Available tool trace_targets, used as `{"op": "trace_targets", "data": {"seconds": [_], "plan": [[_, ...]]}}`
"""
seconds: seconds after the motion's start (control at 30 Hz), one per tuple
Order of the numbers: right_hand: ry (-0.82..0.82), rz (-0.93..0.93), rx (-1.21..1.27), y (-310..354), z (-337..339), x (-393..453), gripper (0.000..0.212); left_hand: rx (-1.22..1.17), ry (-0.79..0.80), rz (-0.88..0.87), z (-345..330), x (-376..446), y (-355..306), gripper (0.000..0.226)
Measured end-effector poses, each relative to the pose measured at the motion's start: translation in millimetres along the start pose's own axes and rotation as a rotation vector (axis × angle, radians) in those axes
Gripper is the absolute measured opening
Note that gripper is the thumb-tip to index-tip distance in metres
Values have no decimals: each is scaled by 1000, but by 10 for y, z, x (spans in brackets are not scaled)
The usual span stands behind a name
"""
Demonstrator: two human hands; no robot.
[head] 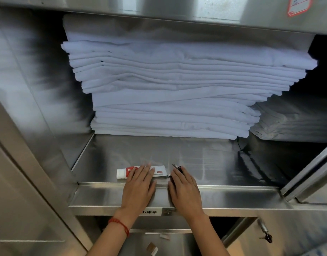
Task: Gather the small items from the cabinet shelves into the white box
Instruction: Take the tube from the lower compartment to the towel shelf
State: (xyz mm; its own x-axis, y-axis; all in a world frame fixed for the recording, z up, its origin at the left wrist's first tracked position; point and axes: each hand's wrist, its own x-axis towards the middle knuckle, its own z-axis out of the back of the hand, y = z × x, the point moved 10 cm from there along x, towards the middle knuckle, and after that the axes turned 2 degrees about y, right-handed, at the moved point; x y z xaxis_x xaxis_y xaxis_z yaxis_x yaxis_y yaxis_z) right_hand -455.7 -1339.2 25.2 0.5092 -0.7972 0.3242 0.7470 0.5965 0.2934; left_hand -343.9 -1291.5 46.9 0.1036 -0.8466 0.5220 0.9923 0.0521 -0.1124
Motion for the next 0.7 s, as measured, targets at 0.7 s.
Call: {"op": "trace_targets", "data": {"seconds": [0.7], "plan": [[-186, 91, -110, 15, 232, -148, 44, 3, -106, -20, 183, -157, -118, 59]]}}
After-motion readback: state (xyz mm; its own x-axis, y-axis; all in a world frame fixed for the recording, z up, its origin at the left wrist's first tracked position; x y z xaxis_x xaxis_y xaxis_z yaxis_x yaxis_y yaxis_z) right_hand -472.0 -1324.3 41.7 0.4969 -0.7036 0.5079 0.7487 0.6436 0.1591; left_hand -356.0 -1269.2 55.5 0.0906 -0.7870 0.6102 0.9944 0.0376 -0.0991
